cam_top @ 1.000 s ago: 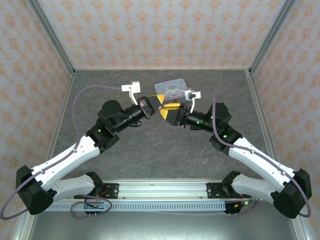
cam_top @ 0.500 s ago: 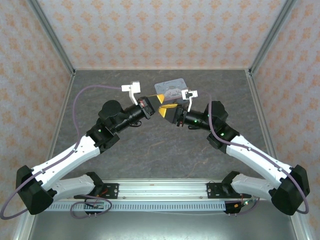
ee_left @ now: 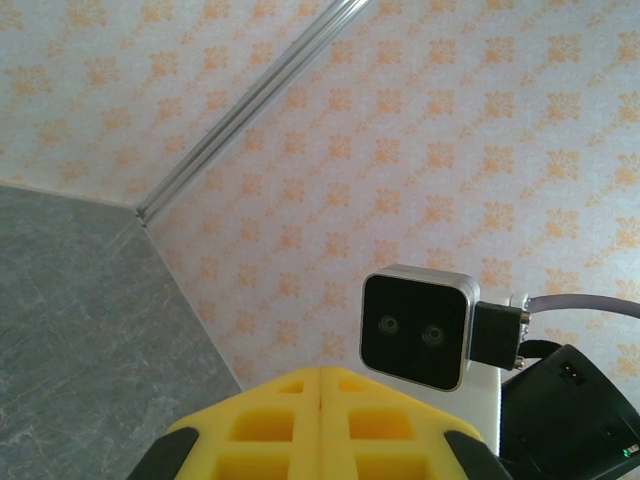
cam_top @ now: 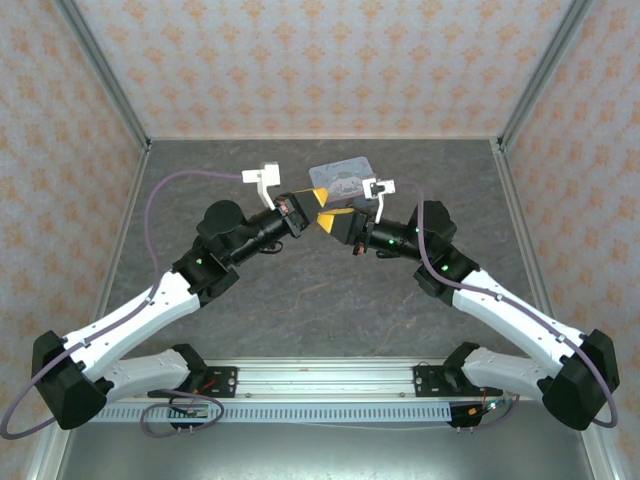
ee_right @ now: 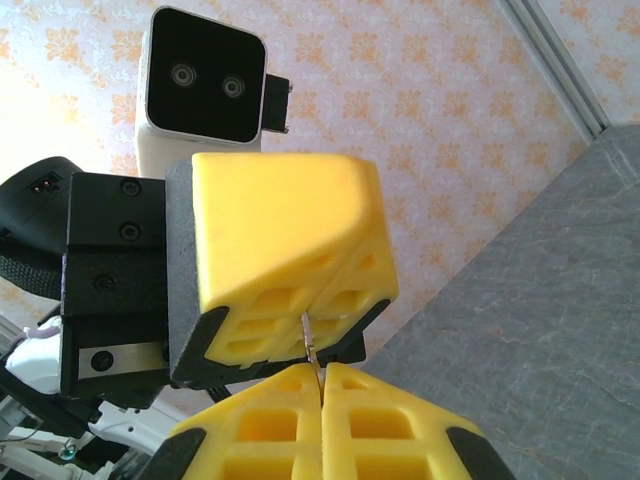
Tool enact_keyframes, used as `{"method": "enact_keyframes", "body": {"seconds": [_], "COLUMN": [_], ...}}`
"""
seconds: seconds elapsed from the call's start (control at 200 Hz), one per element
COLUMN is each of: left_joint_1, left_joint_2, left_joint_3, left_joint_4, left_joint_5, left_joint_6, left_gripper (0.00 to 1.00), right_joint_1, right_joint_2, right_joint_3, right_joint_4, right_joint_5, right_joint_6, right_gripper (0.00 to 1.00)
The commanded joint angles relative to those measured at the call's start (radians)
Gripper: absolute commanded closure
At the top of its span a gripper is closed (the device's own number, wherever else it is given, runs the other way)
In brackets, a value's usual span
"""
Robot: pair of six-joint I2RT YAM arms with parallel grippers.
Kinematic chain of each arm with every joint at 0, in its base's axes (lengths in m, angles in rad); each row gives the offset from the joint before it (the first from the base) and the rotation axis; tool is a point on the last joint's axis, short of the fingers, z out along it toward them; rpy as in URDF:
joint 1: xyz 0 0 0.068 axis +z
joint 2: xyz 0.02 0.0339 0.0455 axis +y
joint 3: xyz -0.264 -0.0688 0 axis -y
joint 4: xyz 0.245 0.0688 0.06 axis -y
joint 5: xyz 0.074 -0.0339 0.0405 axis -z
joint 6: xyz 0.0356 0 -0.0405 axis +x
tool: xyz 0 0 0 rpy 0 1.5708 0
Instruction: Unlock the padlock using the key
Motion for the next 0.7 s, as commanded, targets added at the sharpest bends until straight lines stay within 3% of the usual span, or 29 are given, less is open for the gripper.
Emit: {"method": "enact_keyframes", "body": {"seconds": [0.0, 0.1, 0.235, 0.36, 0.47, 0.696], "left_joint_1": [-0.006, -0.006, -0.004, 0.016, 0.080, 0.199], "left_joint_2": [-0.011, -0.024, -0.042, -0.027, 0.033, 0.252], "left_joint_3": [-0.001, 0.015, 0.046, 0.072, 0.098, 0.121], "left_joint_4": [-0.030, -0.101, -0.247, -0.384, -0.501, -0.511], "left_joint_5": [-0.019, -0.065, -0.187, -0.319, -0.355, -0.315], "left_joint_6": [0.032, 0.061, 0.105, 0.108, 0.071, 0.062], "left_gripper": [0.92, 0.61, 0.37, 0.20, 0.15, 0.07], "right_joint_1": [-0.004, -0.004, -0.003, -0.004, -0.004, -0.004], "right_joint_2": [-0.034, -0.067, -0.118, -0.167, -0.209, -0.273], "right_joint_3": [0.033, 0.033, 0.028, 0.018, 0.006, -0.029], "right_joint_4": [-0.042, -0.145, -0.317, -0.470, -0.581, -0.690], "right_joint_5": [0.031, 0.079, 0.155, 0.243, 0.350, 0.516], "right_joint_6": [-0.053, -0.112, -0.200, -0.263, -0.292, -0.295], "right_gripper": [1.00, 1.00, 1.00, 1.00, 1.00, 1.00]}}
